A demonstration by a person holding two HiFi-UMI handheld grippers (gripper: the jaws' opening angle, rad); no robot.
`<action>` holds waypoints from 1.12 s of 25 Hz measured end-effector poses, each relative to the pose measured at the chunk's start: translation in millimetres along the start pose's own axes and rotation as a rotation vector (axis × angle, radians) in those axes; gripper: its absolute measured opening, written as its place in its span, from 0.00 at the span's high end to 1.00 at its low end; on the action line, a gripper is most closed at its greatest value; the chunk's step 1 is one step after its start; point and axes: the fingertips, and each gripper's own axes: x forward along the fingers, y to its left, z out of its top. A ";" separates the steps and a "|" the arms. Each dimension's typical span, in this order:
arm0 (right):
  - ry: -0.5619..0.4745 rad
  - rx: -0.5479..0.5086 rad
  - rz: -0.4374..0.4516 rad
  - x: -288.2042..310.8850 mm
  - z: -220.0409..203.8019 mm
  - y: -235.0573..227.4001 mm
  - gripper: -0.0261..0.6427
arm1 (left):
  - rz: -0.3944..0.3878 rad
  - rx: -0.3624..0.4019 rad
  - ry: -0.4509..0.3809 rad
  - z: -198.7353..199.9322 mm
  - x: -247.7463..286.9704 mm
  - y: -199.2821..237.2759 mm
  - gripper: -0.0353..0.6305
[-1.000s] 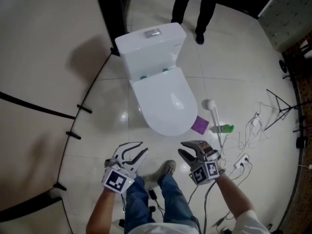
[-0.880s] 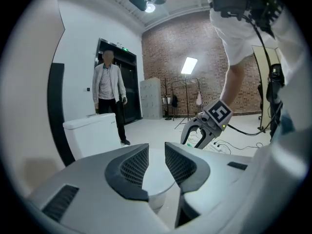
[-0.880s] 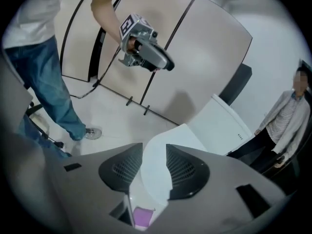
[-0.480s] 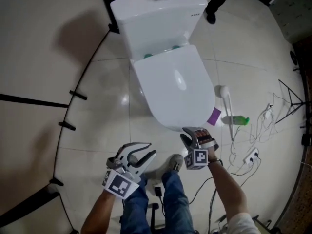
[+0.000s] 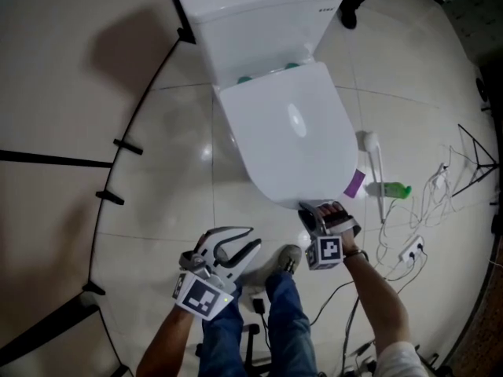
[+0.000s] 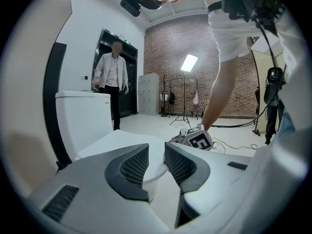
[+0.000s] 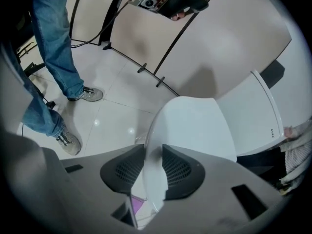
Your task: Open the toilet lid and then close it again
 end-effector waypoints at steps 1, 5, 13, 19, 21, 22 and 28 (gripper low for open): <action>-0.006 0.000 0.003 -2.1 1.1 0.4 0.81 | -0.001 0.000 0.003 -0.2 0.1 0.1 0.80; -0.020 0.028 -0.005 -11.7 4.4 -4.5 0.83 | -0.006 0.010 0.016 -0.5 -0.1 1.3 0.80; -0.084 0.094 -0.136 -73.0 28.7 -50.5 0.86 | 0.022 0.371 0.228 -11.6 16.4 17.9 0.80; -0.167 0.056 -0.275 -135.6 61.4 -125.7 0.87 | 0.077 0.412 0.289 4.6 35.6 48.5 0.62; -0.195 0.038 -0.339 -154.5 72.8 -160.8 0.87 | 0.125 0.361 0.256 23.5 24.6 55.4 0.62; -0.210 0.031 -0.369 -162.6 79.2 -180.8 0.87 | 0.144 0.344 0.242 32.8 17.7 57.7 0.62; -0.241 -0.045 -0.429 -186.2 115.3 -282.7 0.87 | 0.207 0.279 0.190 79.8 -25.5 73.1 0.62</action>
